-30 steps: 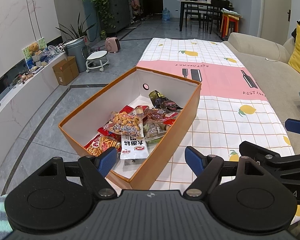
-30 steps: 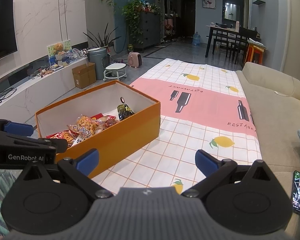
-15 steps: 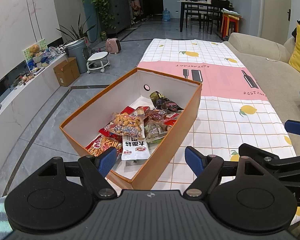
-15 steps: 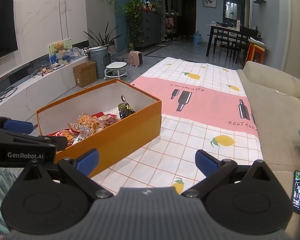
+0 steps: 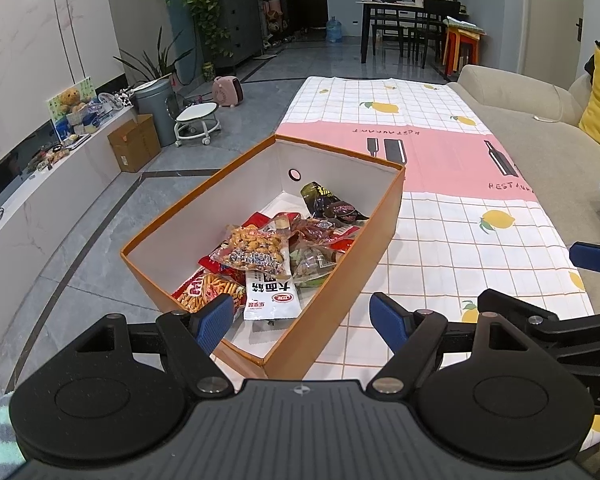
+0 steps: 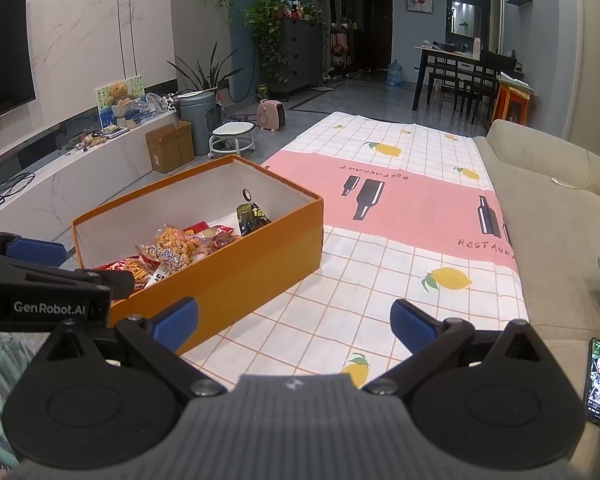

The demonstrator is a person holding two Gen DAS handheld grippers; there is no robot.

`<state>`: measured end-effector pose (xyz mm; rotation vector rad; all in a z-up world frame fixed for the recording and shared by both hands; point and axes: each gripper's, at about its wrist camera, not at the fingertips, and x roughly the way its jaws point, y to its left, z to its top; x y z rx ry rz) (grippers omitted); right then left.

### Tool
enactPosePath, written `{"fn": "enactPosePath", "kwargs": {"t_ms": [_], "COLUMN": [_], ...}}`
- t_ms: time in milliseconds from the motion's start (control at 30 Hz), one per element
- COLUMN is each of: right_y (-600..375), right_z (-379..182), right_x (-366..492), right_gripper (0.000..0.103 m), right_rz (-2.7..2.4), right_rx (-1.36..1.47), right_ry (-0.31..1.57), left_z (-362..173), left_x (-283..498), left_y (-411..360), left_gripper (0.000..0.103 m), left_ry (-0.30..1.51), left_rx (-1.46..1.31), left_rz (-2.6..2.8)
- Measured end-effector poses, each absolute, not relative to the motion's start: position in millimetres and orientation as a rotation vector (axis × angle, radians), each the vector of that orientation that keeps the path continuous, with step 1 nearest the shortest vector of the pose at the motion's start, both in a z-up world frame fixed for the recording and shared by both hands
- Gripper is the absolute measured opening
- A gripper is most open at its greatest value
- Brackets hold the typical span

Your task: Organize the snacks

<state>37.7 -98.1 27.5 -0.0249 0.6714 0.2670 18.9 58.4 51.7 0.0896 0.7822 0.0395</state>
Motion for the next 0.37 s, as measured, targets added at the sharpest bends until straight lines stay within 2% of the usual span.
{"fn": "enactPosePath", "kwargs": {"t_ms": [367], "right_y": [-98.9], "right_z": [25.2], "right_x": [37.9], "right_gripper": [0.099], "right_rz": [0.267], "right_rx": [-0.023], "right_ry": [0.677], "left_z": [50.2], "left_x": [18.8], "left_y": [59.7], "left_gripper": [0.091], "left_ry": [0.772], "left_rx": [0.089], "left_rz": [0.036]}}
